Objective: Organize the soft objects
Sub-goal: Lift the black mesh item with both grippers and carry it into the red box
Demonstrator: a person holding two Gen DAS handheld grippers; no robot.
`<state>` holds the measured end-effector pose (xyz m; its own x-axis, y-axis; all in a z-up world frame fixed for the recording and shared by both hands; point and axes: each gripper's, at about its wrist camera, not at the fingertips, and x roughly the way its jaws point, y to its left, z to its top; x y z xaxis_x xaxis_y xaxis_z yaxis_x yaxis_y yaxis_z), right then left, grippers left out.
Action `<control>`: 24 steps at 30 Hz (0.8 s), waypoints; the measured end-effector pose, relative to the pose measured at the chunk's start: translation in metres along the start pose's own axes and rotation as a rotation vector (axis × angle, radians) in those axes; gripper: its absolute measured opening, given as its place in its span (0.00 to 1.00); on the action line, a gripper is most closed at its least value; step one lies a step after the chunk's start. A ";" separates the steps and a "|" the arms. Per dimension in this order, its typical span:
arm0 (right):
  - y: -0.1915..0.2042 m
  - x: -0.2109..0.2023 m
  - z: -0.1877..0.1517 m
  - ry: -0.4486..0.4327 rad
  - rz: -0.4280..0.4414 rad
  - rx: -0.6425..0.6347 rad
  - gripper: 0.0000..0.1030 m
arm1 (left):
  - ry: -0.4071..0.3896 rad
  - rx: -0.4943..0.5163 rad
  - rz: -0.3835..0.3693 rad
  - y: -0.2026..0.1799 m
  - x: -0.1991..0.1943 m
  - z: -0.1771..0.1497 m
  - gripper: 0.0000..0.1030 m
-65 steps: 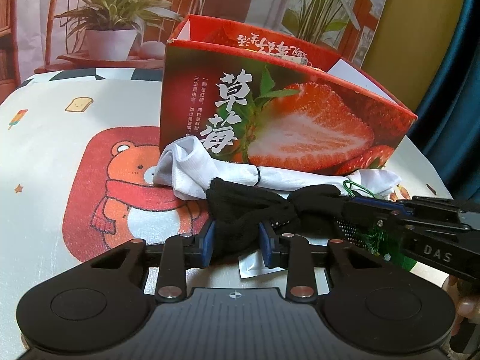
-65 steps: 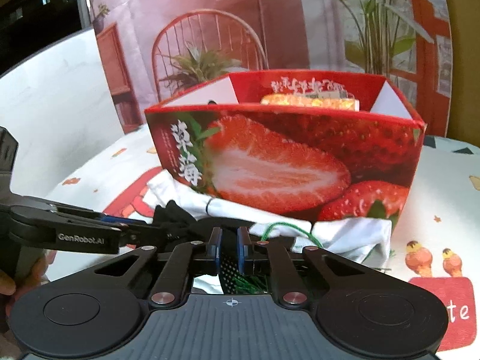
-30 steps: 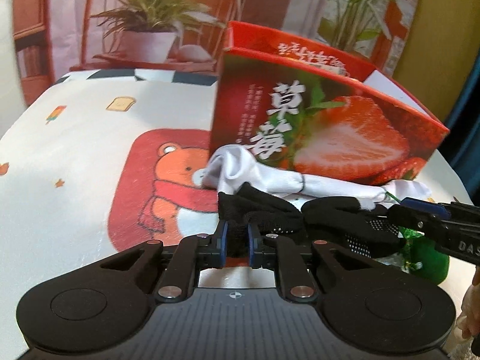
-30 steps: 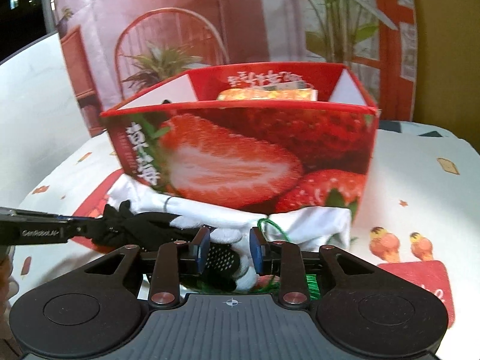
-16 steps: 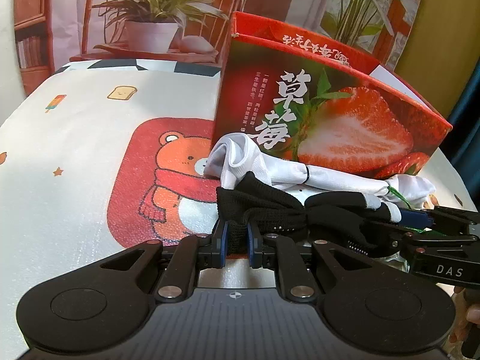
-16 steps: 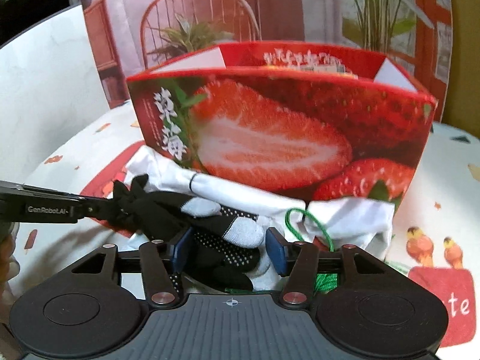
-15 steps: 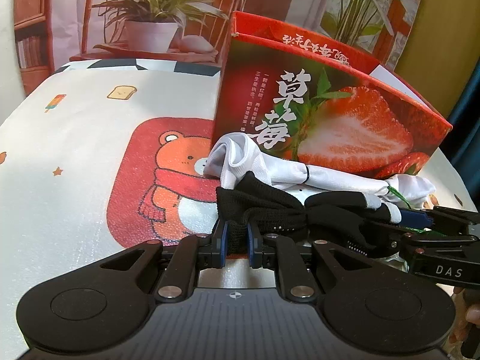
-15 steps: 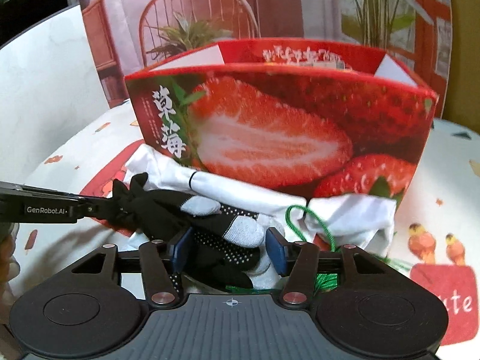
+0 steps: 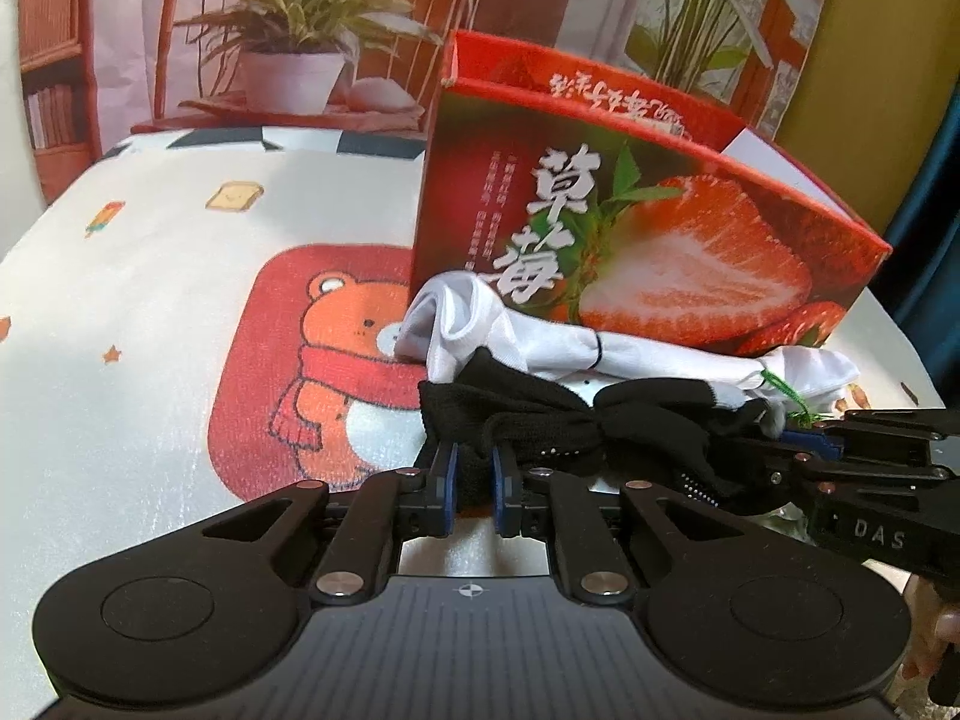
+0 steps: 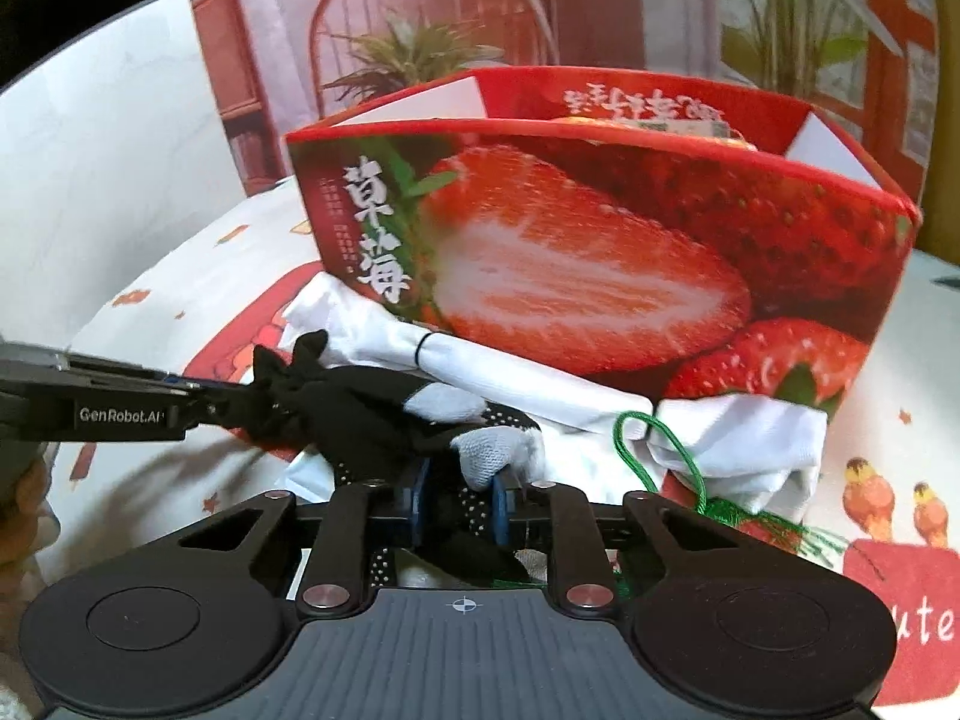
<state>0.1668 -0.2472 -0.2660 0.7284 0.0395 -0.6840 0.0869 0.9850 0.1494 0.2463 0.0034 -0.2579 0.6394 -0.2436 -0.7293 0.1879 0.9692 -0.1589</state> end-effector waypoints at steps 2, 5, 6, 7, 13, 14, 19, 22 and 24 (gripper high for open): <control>-0.003 -0.002 0.002 -0.005 0.009 0.018 0.09 | -0.024 0.011 -0.003 -0.002 -0.006 0.003 0.09; -0.007 -0.013 0.007 -0.047 0.031 0.041 0.08 | -0.074 0.043 -0.008 -0.007 -0.017 0.009 0.09; -0.007 -0.018 0.010 -0.068 0.041 0.043 0.07 | -0.096 0.058 -0.011 -0.010 -0.022 0.012 0.09; -0.007 -0.023 0.013 -0.089 0.047 0.039 0.07 | -0.120 0.075 -0.013 -0.013 -0.027 0.015 0.09; -0.006 -0.053 0.039 -0.216 0.066 0.010 0.06 | -0.253 0.124 -0.033 -0.027 -0.060 0.037 0.09; -0.007 -0.057 0.044 -0.234 0.069 0.011 0.05 | -0.272 0.128 -0.032 -0.028 -0.064 0.041 0.09; -0.011 -0.078 0.070 -0.322 0.075 0.001 0.05 | -0.325 0.134 -0.048 -0.036 -0.077 0.061 0.09; -0.014 -0.085 0.085 -0.355 0.066 -0.010 0.05 | -0.339 0.142 -0.052 -0.039 -0.078 0.070 0.09; -0.017 -0.088 0.093 -0.369 0.056 -0.016 0.05 | -0.349 0.144 -0.056 -0.042 -0.078 0.075 0.09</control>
<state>0.1645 -0.2831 -0.1425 0.9279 0.0329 -0.3714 0.0317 0.9856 0.1664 0.2446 -0.0205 -0.1447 0.8357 -0.3176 -0.4480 0.3167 0.9452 -0.0792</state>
